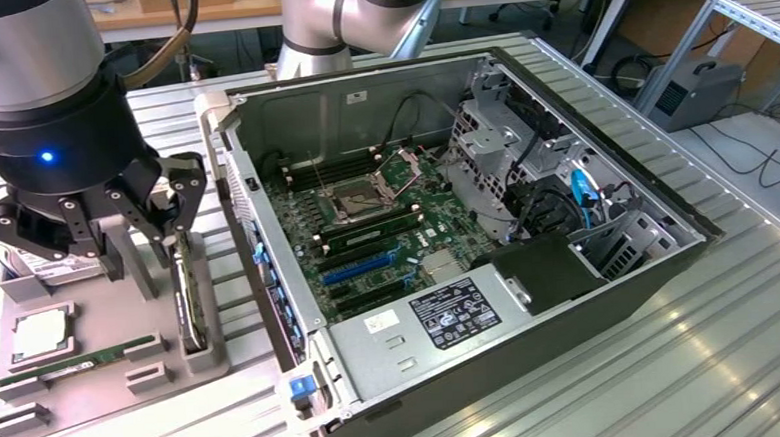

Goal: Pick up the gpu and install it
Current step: 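Pick up the gpu and move the gpu toward the slot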

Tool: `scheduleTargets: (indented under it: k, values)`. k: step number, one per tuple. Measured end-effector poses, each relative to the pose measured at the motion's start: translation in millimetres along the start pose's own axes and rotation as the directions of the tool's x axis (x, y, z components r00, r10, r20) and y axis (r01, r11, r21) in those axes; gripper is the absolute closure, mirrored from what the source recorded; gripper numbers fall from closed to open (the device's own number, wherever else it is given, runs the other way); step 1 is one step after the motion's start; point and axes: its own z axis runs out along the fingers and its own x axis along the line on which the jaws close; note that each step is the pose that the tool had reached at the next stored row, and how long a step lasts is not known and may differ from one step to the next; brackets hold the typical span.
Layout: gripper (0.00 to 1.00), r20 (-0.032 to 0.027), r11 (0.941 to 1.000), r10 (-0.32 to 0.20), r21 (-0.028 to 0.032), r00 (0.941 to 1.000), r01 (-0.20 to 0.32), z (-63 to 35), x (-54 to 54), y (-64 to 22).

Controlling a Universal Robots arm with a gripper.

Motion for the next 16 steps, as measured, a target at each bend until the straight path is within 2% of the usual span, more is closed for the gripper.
scheduleTargets:
  k: [16]
  values:
    - [0.58,-0.0001,1.0000,0.000,0.0001,1.0000,0.000,6.4,0.2,-0.2]
